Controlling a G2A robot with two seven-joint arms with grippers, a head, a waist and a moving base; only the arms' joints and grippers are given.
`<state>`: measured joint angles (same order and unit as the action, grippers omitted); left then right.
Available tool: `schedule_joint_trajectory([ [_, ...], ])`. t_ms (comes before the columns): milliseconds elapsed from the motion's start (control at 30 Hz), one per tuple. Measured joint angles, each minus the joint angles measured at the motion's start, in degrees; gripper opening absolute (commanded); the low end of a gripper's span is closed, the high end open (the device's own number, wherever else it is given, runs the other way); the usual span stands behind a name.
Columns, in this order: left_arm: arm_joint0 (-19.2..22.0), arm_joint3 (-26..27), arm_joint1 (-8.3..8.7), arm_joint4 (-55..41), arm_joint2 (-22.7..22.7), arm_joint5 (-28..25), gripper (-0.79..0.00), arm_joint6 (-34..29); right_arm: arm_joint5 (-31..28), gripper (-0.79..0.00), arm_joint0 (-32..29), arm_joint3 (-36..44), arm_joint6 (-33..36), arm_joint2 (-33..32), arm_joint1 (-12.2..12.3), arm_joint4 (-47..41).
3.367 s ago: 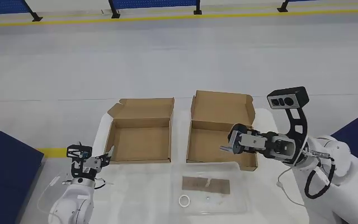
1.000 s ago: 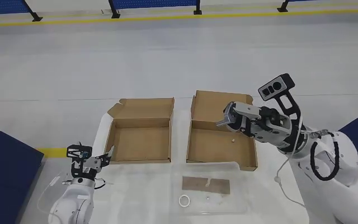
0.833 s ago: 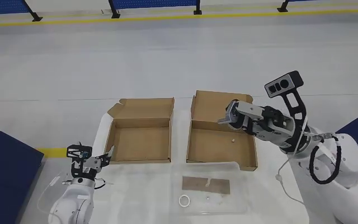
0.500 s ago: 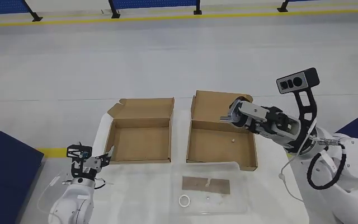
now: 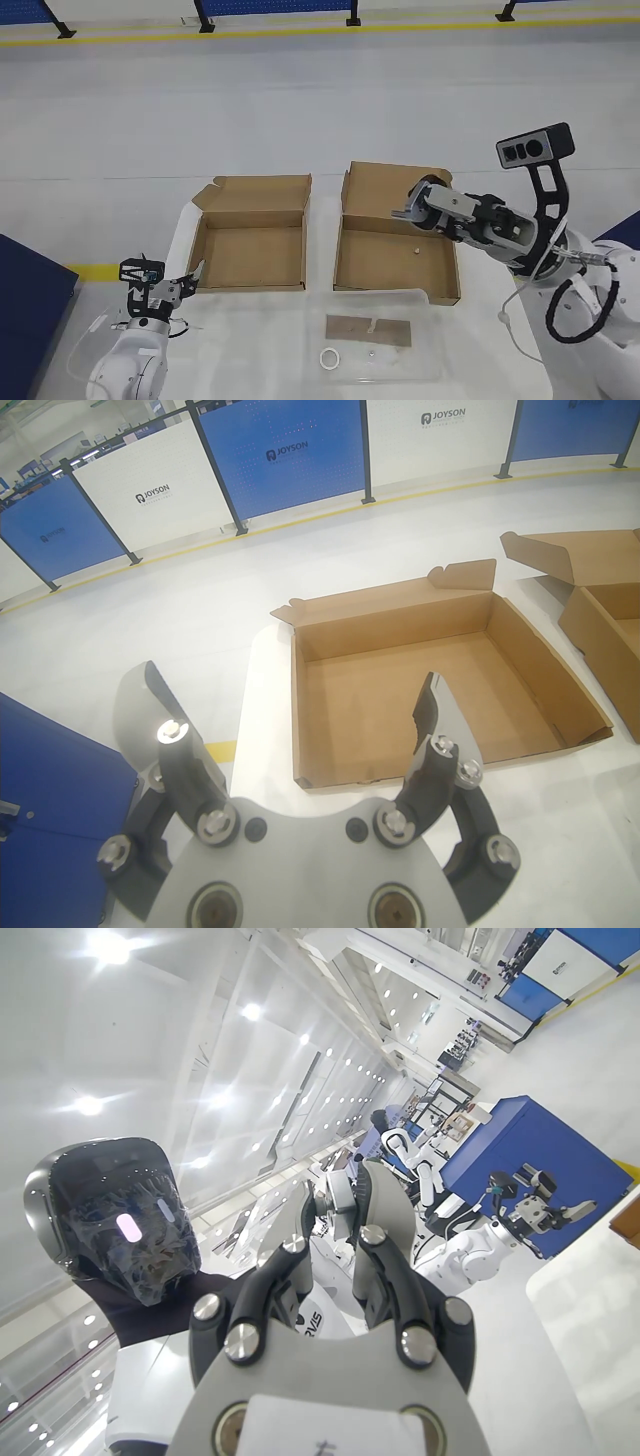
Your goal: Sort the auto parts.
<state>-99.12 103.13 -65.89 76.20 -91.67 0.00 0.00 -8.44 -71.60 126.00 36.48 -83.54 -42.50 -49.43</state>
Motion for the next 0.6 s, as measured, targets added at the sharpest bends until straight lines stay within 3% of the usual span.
schedule_joint_trajectory([
  [367,0.0,0.0,0.00,0.0,0.0,0.0,0.000,0.0,-4.2,-0.785,-0.7,1.3,-1.3,-2.2,-0.7,11.6],
  [600,0.0,0.0,0.00,0.0,0.0,0.0,0.000,0.0,-6.0,-0.785,-1.6,1.7,-1.7,-2.7,-1.3,13.9],
])
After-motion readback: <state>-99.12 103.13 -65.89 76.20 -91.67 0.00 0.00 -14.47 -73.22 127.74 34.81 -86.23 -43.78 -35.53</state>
